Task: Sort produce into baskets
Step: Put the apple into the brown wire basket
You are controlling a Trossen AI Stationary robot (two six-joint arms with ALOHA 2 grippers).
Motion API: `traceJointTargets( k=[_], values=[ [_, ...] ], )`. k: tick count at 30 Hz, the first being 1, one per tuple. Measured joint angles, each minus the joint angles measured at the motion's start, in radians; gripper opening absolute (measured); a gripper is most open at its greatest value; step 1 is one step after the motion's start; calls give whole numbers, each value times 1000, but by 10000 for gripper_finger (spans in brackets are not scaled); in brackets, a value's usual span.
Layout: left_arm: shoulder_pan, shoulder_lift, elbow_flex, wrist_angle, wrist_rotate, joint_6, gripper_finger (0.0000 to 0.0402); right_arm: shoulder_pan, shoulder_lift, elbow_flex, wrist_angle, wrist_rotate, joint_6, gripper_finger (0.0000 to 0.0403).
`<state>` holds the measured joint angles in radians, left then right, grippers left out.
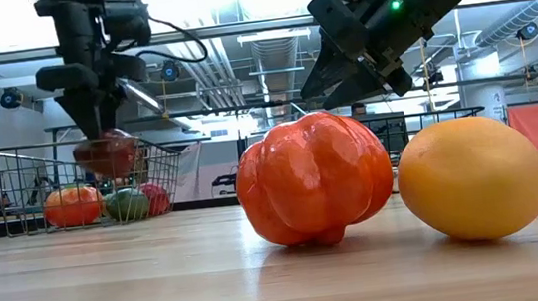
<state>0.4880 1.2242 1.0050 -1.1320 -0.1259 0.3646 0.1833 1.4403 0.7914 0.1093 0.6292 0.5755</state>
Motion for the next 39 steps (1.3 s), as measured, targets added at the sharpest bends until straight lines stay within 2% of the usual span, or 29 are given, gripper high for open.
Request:
traceJointTargets(
  k=[3,16,39],
  values=[
    [23,29,0,16,44,26,284,0,0,0,0,0,0,237],
    [64,110,-2,56,82,80,283,0,0,0,0,0,-1,237],
    [72,117,-13,100,84,96,301,0,0,0,-1,-1,-3,237]
  ],
)
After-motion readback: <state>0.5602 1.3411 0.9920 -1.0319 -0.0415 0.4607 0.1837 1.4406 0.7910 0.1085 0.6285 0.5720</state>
